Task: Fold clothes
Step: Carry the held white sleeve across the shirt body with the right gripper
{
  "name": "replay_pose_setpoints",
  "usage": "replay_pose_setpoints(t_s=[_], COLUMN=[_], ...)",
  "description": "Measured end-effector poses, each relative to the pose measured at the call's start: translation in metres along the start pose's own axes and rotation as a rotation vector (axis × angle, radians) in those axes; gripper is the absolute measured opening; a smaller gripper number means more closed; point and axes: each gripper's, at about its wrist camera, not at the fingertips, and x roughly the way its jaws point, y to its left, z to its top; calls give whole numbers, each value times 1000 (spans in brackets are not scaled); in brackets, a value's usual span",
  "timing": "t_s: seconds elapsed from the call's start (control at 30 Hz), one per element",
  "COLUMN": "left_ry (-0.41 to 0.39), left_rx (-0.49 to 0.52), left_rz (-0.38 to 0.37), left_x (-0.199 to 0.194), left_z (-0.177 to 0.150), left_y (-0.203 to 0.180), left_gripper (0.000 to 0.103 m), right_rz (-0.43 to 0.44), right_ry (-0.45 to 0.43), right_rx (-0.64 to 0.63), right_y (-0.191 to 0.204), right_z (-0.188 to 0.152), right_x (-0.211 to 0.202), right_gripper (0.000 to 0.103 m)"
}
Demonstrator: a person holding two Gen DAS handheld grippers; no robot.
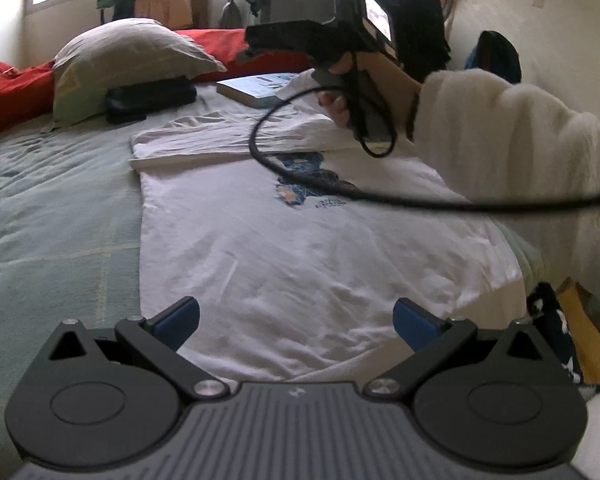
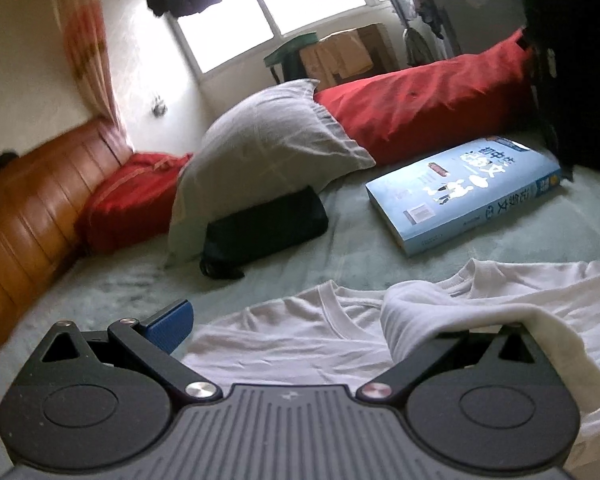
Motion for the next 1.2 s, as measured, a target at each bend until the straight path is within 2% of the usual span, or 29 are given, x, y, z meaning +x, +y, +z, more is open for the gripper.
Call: replay_pose_setpoints(t_s=[0.5, 0.8, 1.03, 1.2], left_ry=[6, 11, 14, 16], left_rx=[6, 7, 6, 4], left_rz=[6, 10, 11, 11], left_x=[6, 9, 10, 11], left_z=[3, 2, 1, 1], left_y=[-1, -1, -1, -1], left_gripper=[102, 102, 102, 102], right_rz=[-56, -51, -111, -96], right_ry=[80, 151, 175, 187], right_rx=[-167, -251, -257, -211], right_y=[23, 41, 41, 38], right_z=[4, -13, -30, -38], right_x=[9, 29, 42, 44], right_gripper=[103, 103, 103, 103])
